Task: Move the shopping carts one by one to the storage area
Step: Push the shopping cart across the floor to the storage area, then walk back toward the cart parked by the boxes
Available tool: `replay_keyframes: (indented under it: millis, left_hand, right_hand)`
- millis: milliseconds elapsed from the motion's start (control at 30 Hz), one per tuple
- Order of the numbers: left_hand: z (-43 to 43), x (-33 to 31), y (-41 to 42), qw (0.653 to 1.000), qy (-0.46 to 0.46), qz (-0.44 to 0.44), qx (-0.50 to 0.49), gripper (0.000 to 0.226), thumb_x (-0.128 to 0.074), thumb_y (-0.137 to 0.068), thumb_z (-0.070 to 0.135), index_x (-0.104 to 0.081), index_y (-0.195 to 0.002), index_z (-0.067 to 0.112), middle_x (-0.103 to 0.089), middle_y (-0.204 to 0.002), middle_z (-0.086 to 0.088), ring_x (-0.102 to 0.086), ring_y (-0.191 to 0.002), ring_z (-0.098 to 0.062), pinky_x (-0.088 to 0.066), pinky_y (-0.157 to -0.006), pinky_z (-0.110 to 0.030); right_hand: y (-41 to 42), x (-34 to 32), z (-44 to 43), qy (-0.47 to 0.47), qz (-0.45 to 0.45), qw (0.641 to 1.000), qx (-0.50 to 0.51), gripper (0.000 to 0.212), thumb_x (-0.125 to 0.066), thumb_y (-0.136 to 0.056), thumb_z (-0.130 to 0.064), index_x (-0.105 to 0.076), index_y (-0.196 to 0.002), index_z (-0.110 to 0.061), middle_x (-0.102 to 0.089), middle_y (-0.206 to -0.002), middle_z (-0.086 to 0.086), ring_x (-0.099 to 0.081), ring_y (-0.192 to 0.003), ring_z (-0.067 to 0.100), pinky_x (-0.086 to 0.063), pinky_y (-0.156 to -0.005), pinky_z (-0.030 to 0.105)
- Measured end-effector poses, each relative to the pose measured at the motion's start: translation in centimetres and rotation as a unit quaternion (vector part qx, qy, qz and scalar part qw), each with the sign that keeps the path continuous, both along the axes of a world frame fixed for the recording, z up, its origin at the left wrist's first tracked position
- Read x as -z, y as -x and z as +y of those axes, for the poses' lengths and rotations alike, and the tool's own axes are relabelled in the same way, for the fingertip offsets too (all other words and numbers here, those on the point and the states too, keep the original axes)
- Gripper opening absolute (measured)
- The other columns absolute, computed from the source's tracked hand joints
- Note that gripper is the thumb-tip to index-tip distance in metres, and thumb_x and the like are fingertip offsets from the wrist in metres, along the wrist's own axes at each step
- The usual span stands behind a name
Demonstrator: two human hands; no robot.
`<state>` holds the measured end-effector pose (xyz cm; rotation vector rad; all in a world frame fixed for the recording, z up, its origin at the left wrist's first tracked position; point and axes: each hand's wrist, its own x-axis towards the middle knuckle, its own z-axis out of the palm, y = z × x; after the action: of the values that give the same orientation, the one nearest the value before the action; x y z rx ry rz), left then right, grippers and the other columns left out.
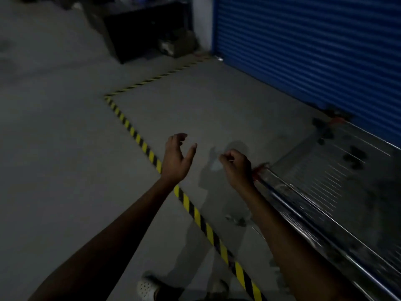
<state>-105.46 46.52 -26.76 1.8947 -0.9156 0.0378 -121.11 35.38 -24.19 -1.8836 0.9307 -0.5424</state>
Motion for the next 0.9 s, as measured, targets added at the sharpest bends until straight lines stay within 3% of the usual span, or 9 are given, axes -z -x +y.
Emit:
replay_keyframes:
  millis: [133,300,467,667,900]
  left_hand:
    - [8.3,-1.1,-5.1,0.993,0.037,0.036,-0.107,0.050,-0.052,-0.093,0.056,-0.052,-0.126,0.018,-0.057,-0.119,-0.003,-0.056,-0.107,-0.017,-0.053,-0.080,-0.038]
    - [19.3,-1.3,-10.1,0.971,0.062,0.078,-0.218,0.051,-0.051,-0.091,0.058,-0.052,-0.125,0.020,-0.059,-0.118,-0.001,-0.058,-0.104,-0.014,-0.047,-0.073,-0.024]
    - [29.7,-1.4,-14.1,0.941,0.093,0.102,-0.309,0.044,-0.051,-0.094,0.053,-0.053,-0.124,0.021,-0.061,-0.115,0.001,-0.060,-0.101,-0.011,-0.046,-0.075,-0.024]
    - [42.8,-1.3,-18.1,0.895,0.127,0.122,-0.409,0.028,-0.055,-0.100,0.036,-0.053,-0.122,0.018,-0.061,-0.112,0.003,-0.056,-0.096,0.005,-0.039,-0.067,-0.005]
    - [56.4,1.0,-17.6,0.843,0.107,0.158,-0.503,0.030,-0.052,-0.101,0.040,-0.055,-0.120,0.016,-0.064,-0.108,0.001,-0.057,-0.092,0.004,-0.038,-0.067,-0.006]
  right_hand:
    - [-7.0,-0.7,5.6,-0.006,-0.006,0.994,-0.106,0.020,-0.059,-0.099,-0.030,-0.062,-0.098,-0.010,-0.060,-0.088,-0.005,-0.056,-0.077,0.014,-0.042,-0.066,0.029]
    - [-15.3,-0.7,14.4,-0.017,0.003,0.979,-0.205,0.013,-0.063,-0.096,-0.029,-0.058,-0.084,-0.025,-0.058,-0.081,-0.014,-0.054,-0.074,0.003,-0.041,-0.066,0.027]
    - [-22.1,-0.6,23.4,-0.019,0.017,0.955,-0.295,0.017,-0.064,-0.095,-0.023,-0.065,-0.105,-0.010,-0.062,-0.095,-0.005,-0.059,-0.088,0.013,-0.049,-0.079,0.031]
    - [-31.1,1.4,35.5,0.004,0.054,0.916,-0.398,0.009,-0.066,-0.091,-0.024,-0.062,-0.098,-0.023,-0.066,-0.095,-0.004,-0.066,-0.091,0.022,-0.053,-0.079,0.035]
    - [-35.4,1.9,49.3,-0.013,0.055,0.860,-0.506,0.018,-0.067,-0.091,-0.024,-0.064,-0.108,-0.021,-0.063,-0.093,-0.009,-0.063,-0.090,0.016,-0.050,-0.080,0.030]
